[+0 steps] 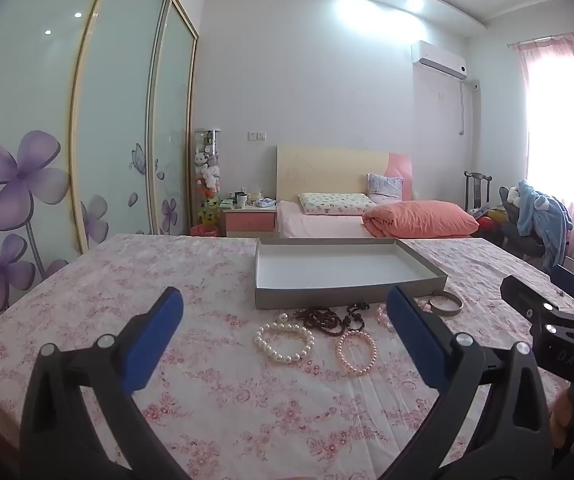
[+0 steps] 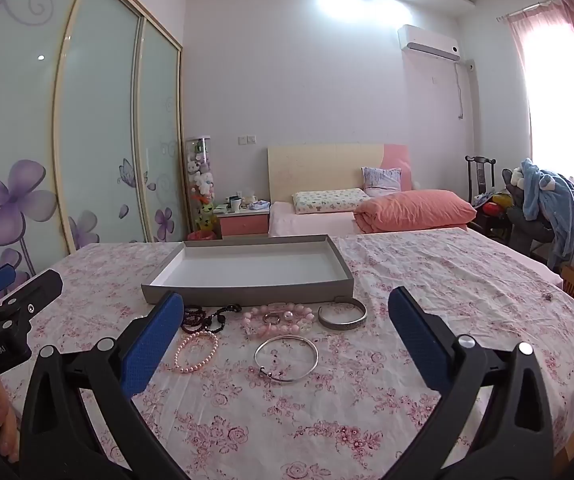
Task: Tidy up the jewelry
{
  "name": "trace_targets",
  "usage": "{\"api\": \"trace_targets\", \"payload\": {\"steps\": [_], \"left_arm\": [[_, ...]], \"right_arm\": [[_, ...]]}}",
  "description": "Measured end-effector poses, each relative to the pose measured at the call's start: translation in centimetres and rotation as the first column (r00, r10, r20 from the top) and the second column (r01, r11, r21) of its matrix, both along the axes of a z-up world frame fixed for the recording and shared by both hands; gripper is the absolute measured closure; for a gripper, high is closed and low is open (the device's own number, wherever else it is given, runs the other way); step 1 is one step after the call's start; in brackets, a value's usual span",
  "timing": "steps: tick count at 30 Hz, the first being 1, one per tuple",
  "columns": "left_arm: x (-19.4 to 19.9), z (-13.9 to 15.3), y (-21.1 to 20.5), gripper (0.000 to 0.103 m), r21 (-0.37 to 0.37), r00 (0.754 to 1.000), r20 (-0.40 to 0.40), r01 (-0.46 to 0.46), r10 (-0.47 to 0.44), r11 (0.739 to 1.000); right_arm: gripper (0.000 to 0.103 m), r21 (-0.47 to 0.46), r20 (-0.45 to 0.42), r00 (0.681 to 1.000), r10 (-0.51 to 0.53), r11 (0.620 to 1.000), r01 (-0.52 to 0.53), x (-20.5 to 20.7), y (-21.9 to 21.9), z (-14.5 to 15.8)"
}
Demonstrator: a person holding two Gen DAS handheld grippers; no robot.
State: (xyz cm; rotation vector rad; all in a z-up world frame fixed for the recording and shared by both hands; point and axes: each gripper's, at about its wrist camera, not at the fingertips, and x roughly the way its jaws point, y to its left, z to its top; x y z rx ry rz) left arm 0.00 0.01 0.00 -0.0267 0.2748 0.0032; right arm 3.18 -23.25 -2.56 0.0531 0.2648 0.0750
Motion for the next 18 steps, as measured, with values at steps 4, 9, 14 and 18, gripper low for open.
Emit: {"api": "trace_targets", "payload": {"steps": [4,9,14,18], "left_arm": [[-0.01,0.00,0.01,0.004,0.002,1.000,0.001,0.000,0.000,1.000],[0.00,0.00,-0.02,0.004,0.003,1.000,0.000,0.000,0.000,1.000],[-0.03,0.00,-0.11,0.004,0.004,1.000,-0.001,-0.001,0.001,1.000],[0.00,0.00,-0.01,0.004,0.002,1.000,-0.002,0.000,0.000,1.000]], "right_arm": [[0.002,0.001,0.001,1.000,0.000,1.000,0.000,0.00,-0.01,-0.02],[0.002,0.003,0.003,1.000,-0.003,1.000,0.003,-0.02,-0.09,0.02],[0.002,0.001,0.000,1.000,0.000,1.000,0.000,0.01,-0.05,-0.05],[0.002,0.001,0.000,1.000,0.000,1.000,0.000,0.00,-0.09,-0.03]]}}
